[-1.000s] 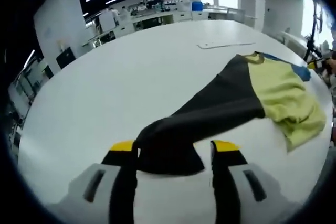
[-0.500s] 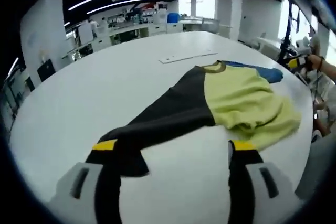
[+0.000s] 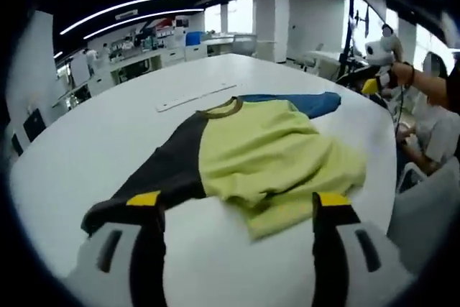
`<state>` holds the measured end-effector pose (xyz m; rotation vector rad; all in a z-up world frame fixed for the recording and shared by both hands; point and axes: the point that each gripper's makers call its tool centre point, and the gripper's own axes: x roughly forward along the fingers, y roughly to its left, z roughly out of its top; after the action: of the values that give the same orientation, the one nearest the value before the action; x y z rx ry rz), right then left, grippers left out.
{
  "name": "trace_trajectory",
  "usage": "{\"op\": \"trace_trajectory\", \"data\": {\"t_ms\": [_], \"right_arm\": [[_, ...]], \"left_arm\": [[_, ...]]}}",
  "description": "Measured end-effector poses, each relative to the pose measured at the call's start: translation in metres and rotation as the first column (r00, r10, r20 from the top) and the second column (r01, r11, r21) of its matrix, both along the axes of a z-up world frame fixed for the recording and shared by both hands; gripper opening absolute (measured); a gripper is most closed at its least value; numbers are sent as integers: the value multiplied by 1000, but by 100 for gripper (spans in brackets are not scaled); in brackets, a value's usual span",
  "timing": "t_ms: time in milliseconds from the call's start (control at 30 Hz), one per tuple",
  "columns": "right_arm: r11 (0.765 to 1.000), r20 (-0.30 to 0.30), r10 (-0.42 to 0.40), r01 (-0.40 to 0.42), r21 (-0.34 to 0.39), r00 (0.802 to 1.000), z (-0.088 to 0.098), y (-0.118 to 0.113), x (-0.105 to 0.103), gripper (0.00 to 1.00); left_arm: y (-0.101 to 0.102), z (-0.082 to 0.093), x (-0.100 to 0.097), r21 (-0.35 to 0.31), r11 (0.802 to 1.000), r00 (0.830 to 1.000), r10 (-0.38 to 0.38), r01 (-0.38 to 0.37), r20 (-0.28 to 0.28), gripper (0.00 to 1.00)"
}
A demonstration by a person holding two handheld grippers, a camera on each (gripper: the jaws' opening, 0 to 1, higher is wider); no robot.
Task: Fold the garment on the visible template until the final outline fits inside the template.
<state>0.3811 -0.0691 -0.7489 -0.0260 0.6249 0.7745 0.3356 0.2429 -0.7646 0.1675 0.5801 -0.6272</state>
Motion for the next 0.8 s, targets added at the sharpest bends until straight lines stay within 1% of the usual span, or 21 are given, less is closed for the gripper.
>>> {"op": "trace_trajectory", "data": {"t_ms": [33, 100, 167, 200, 267, 300, 333, 433, 533, 567, 733, 800], "right_arm": [[1000, 0, 5, -5, -1, 1000, 0, 1, -2, 99], [1000, 3, 20, -20, -5, 1000, 0, 6, -9, 99], [999, 6, 36, -36, -12, 999, 0, 10, -17, 99], [999, 7, 44, -44, -15, 999, 0, 12, -20, 99], [999, 7, 53, -53, -2, 999, 3, 17, -27, 99], [998, 8, 59, -59, 10, 998, 4, 21, -31, 99], [998, 9, 61, -61, 17, 998, 5, 22, -32, 99], [997, 13, 70, -71, 18, 997, 6, 29, -40, 99], [996, 13, 86, -86, 1, 996, 4, 31, -46, 99], [996, 15, 94, -94, -9, 995, 3, 32, -49, 99], [992, 8, 118, -117, -38, 993, -7, 36, -59, 99], [991, 7, 129, -129, -46, 992, -9, 37, -63, 99]], "left_arm": [[-4, 0, 0, -8, 1000, 1000, -8, 8, -1, 81], [-23, 2, -5, -20, 999, 1000, -29, 29, 2, 80], [-35, 1, -8, -34, 998, 999, -52, 52, 1, 79], [-41, 1, -10, -27, 998, 998, -64, 64, 5, 77], [-51, 1, -11, -22, 997, 997, -71, 71, 18, 76], [-59, 1, -12, -39, 996, 997, -78, 79, 19, 76], [-67, 1, -15, -59, 994, 995, -96, 96, 9, 75], [-87, -4, -22, -65, 990, 992, -129, 129, -1, 72], [-103, -12, -30, -52, 980, 981, -192, 191, -11, 70], [-111, -13, -33, -45, 977, 978, -210, 209, -7, 69], [-138, -14, -35, -49, 974, 976, -219, 219, 13, 63], [-146, -13, -35, -54, 973, 975, -223, 224, 17, 61]]}}
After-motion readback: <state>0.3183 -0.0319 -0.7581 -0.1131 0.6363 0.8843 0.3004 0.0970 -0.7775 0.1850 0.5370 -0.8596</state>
